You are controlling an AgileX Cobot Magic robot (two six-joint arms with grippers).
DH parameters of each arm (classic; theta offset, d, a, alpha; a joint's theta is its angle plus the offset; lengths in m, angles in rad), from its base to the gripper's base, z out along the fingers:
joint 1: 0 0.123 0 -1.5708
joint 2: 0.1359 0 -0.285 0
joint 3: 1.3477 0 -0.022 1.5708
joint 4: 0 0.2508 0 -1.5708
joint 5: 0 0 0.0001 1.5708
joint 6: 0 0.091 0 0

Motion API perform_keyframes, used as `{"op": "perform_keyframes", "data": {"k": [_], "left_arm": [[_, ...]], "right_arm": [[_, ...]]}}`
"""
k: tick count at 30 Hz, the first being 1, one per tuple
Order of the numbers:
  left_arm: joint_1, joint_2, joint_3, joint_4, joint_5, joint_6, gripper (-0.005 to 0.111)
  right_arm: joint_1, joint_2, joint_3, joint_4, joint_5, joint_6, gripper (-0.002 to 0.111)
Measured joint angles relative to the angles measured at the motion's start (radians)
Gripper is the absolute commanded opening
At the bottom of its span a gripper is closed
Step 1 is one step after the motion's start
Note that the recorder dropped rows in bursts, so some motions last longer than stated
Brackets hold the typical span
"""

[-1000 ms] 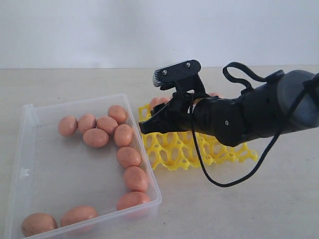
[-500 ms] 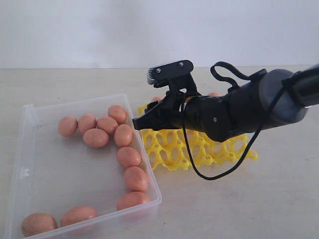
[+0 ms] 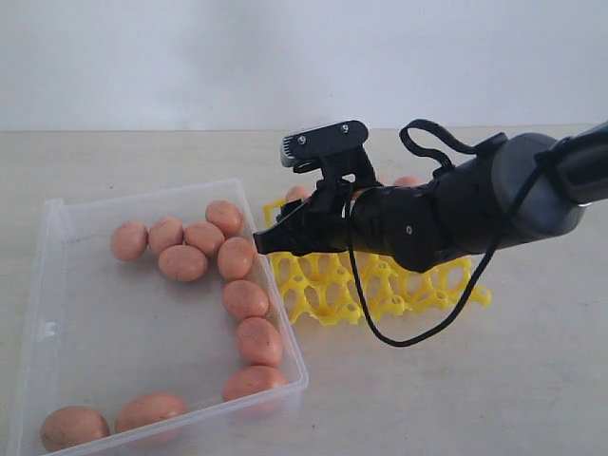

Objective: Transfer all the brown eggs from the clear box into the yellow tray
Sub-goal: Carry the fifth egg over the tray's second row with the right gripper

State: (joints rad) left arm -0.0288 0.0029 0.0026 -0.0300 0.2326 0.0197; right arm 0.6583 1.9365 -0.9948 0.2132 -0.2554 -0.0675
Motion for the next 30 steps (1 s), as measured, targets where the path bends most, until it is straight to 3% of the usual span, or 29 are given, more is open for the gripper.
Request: {"op": "perform_keyframes", "data": {"k": [30], "left_arm": [[0.000, 0.000, 0.000, 0.000, 0.000, 0.000, -0.004]], "right_arm": [[0.000, 0.029, -0.001, -0.012, -0.022, 0.008, 0.000]]}}
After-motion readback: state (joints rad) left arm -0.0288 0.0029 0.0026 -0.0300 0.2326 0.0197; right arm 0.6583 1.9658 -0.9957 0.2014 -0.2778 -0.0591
